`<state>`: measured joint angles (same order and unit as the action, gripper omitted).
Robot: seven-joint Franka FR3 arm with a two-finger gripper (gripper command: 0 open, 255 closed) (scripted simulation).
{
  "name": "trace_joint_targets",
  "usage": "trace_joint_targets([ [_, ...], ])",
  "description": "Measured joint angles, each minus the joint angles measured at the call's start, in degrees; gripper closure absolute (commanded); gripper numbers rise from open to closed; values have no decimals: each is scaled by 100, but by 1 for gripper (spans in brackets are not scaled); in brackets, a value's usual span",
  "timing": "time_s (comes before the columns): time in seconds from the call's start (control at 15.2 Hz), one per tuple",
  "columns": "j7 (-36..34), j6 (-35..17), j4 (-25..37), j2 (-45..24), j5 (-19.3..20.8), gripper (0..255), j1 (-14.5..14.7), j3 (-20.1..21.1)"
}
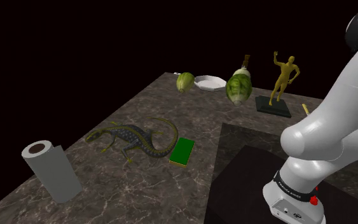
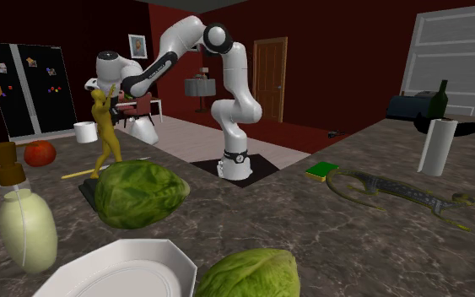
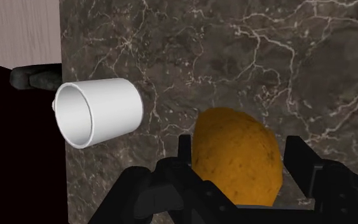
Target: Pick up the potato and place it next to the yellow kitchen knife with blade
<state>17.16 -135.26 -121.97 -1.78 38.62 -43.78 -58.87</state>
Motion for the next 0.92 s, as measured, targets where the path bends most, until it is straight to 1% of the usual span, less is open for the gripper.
trace_joint_targets([
  [0.4, -5, -548, -197, -448, -231, 255, -135, -14],
  [0.92, -75, -1232, -413, -993, -493, 255, -338, 101],
])
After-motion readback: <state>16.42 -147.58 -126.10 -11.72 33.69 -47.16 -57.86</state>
